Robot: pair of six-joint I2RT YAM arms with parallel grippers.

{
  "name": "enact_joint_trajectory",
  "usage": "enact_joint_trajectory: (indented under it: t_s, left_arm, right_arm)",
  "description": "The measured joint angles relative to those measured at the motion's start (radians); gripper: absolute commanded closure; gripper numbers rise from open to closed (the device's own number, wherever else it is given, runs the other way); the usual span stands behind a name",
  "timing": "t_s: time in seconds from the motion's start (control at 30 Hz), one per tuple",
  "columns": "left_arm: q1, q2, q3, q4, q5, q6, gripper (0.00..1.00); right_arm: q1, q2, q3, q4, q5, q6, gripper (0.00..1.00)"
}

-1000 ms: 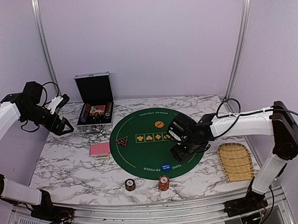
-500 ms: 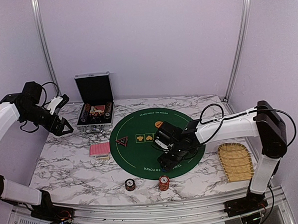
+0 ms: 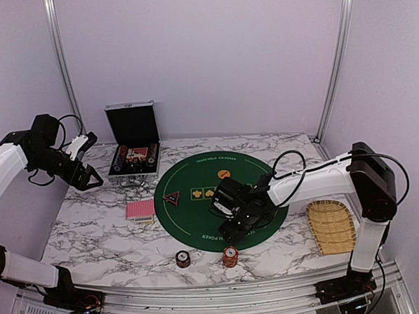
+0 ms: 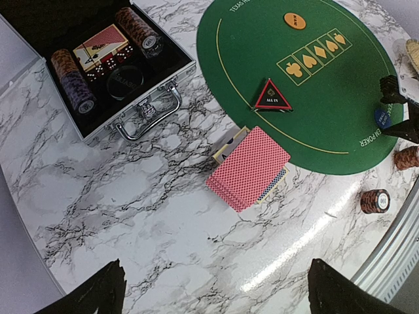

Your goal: Distribute texas hold em gaming equipment

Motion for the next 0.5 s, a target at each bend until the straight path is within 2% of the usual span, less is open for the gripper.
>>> enact_joint_trajectory:
  t_s: [0.5]
  left_arm:
    - [0.000, 0.000, 0.030, -0.005, -0.001, 0.000, 0.01]
  right_arm:
    - [-0.085, -0.101, -0.135, 0.023, 0.031, 0.023, 0.39]
